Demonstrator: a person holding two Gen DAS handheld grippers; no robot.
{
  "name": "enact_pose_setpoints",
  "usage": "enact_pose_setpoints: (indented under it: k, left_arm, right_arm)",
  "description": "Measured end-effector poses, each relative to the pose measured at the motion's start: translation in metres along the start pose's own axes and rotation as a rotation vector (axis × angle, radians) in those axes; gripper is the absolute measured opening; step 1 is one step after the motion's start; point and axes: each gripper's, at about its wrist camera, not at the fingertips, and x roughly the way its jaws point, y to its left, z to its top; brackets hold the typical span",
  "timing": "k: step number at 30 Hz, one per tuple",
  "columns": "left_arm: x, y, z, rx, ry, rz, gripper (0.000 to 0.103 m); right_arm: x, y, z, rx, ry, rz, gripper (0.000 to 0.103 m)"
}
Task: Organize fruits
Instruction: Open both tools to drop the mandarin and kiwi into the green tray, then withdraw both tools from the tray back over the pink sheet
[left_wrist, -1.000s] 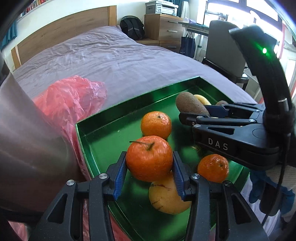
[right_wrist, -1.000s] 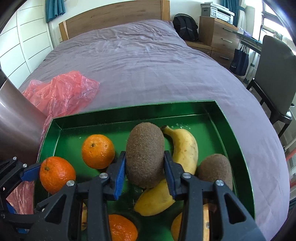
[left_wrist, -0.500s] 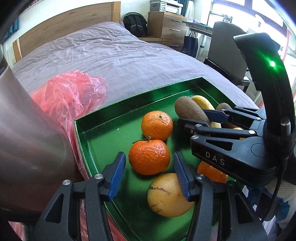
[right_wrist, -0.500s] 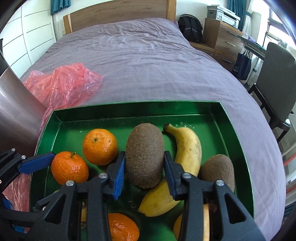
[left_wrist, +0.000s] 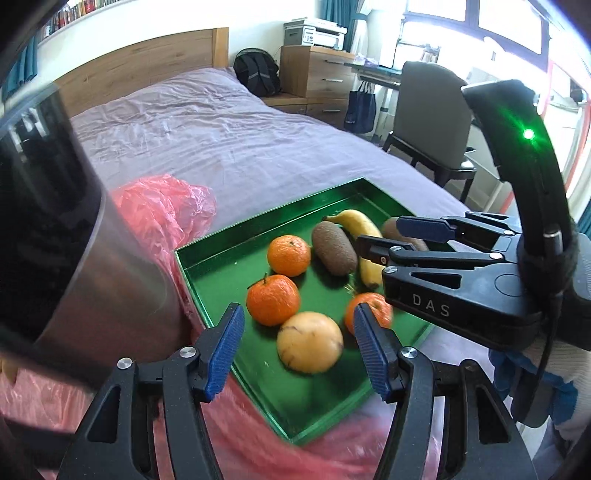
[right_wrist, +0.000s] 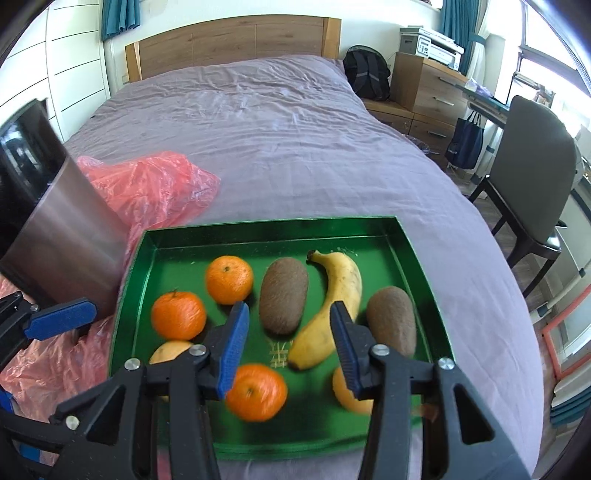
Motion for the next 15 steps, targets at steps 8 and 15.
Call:
enact_pose_setpoints:
  k: [8,15]
  left_arm:
    - [-0.076,0.005,-0.031,0.039,-0.057,-0.021,0.056]
    - [-0.133,0.042,-0.064,0.033,-0.087,0.034,0.058]
  right_arm:
    - [-0.076,0.027,-0.030,-0.003,-0.022,-0.022,0.062]
    - [-0.132,0.077,-0.059,-0.017,-0.041,0.030,0.063]
